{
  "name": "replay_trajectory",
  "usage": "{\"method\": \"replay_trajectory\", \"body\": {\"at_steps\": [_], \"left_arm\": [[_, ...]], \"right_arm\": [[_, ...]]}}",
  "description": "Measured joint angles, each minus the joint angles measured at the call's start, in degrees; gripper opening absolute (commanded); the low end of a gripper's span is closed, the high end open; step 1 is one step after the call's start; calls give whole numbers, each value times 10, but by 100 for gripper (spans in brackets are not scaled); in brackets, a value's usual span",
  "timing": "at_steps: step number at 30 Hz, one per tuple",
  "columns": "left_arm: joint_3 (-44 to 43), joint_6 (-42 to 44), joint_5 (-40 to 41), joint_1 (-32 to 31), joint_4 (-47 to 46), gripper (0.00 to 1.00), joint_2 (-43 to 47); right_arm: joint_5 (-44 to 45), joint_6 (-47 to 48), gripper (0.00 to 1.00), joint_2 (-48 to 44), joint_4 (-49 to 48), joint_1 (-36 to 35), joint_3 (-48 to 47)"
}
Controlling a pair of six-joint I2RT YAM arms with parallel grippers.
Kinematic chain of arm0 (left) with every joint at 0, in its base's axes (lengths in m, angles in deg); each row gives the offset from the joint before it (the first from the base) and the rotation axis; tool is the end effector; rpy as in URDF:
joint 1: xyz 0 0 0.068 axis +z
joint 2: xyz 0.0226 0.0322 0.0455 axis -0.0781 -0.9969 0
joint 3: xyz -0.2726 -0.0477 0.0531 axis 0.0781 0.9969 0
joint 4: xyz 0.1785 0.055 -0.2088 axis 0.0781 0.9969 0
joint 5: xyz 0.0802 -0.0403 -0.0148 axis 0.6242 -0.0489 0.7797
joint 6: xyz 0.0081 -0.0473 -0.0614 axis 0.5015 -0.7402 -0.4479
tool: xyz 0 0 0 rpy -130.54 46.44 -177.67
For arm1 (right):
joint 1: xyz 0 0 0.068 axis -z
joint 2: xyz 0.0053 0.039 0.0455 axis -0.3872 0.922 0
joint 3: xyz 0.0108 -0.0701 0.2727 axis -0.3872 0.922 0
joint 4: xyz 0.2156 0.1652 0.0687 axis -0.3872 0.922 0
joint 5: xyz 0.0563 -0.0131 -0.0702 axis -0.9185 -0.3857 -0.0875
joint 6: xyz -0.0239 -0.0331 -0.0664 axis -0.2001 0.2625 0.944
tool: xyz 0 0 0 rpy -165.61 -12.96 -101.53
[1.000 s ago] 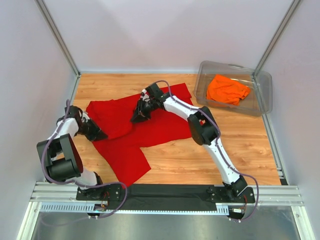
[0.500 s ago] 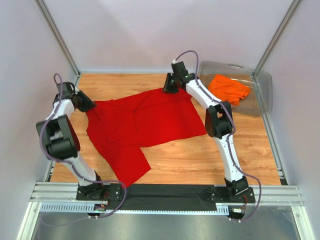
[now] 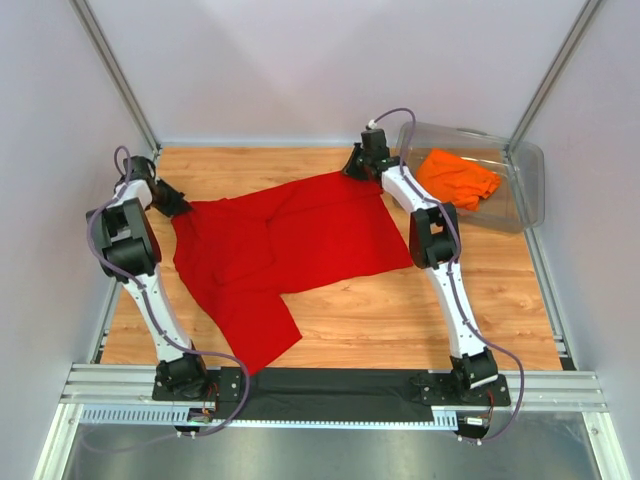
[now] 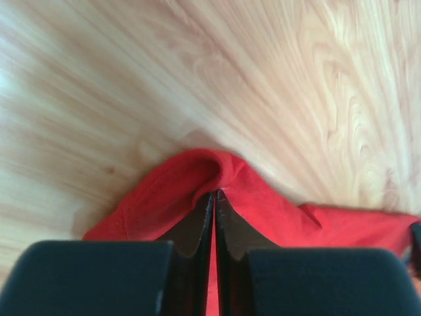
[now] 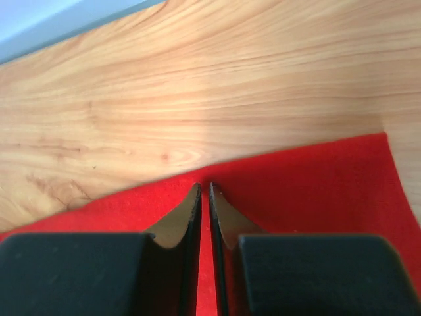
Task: Fold and stack the t-shirts
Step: Fold the tshirt
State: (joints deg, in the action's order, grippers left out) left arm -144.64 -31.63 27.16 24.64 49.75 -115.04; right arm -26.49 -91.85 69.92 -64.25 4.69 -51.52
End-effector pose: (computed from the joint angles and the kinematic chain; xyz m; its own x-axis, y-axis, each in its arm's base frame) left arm 0.4825 0.1561 0.1202 -0.5167 -0.8190 -0.2495 -0.6434 0.5638 -0.5179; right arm 0.6148 0.2105 0.1172 -0.7257 0.3410 -0.5975 -0.0070 0.8648 0.5021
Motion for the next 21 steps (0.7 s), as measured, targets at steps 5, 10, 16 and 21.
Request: {"method": "replay_trajectory", "body": {"at_steps": [5, 10, 16, 21], "left_arm": [[-70, -29, -10, 10, 46, 8, -42], [-133, -28, -22, 20, 88, 6, -76], [-224, 19, -11, 16, 110, 34, -119], [-101, 71, 57, -10, 102, 45, -12]], "right_arm": [[8, -71, 6, 2, 8, 17, -2], [9, -115, 6, 29, 18, 37, -44], [2, -116, 29, 39, 12, 45, -70], [-9, -84, 59, 10, 22, 42, -68]]}}
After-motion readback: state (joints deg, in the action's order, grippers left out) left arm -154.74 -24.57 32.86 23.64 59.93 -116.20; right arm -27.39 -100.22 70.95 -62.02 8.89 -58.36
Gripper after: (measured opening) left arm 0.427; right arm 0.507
